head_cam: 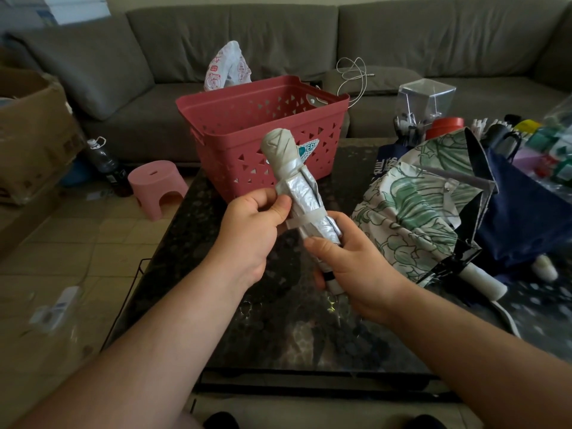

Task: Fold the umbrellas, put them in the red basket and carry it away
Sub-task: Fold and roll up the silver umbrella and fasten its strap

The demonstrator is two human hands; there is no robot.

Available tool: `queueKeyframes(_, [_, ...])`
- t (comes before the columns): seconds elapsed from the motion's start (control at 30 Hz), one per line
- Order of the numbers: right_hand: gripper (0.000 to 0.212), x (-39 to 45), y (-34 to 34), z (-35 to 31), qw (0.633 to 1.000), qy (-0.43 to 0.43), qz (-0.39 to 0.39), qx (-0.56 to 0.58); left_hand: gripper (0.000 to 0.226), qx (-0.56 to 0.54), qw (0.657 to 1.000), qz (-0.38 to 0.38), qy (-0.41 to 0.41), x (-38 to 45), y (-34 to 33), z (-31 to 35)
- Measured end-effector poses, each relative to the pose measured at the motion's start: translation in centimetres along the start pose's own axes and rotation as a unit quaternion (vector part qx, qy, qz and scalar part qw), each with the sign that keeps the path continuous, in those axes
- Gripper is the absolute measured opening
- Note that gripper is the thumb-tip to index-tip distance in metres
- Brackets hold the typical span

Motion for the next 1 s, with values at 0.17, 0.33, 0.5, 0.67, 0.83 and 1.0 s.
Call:
queueKeyframes(0.17, [0.023,0.1,-0.1,0.0,1.000,0.004,-0.014,0.010,0.015,-0.014,1.000,0.021,0.008,-0.3,0.2,0.4])
queueKeyframes(0.33, [0.032,-0.1,-0.5,0.1,0.997,-0.031,-0.039,0.054,0.015,0.001,1.000,-0.007,-0.027,-0.5,0.0,1.2])
queueKeyframes(0.5, [0.024,-0.2,-0.4,0.0,0.997,-0.027,-0.035,0.059,0.016,0.014,0.998,-0.010,-0.057,-0.7,0.0,1.8])
queueKeyframes(0.67, [0.019,0.0,-0.3,0.2,0.998,-0.022,-0.032,0.043,0.016,0.058,0.995,0.002,-0.082,-0.5,0.2,2.2])
queueKeyframes(0.83, [0.039,0.1,-1.1,-0.1,0.994,-0.022,-0.073,0.080,0.033,0.003,0.998,0.013,-0.061,-0.3,0.4,1.7])
queueKeyframes(1.0, [0.040,-0.1,-1.3,-0.4,0.990,-0.026,-0.092,0.104,0.015,-0.027,0.997,-0.001,-0.068,-0.4,0.2,1.4])
Point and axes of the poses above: each hand's wrist, its own x-axis towards the middle knuckle, its own y-axis out of the back of the hand, z = x × y, the point moved 8 cm from there along x, towards the middle knuckle, and after that the axes turned 11 degrees about -x, right-handed, at the moved point
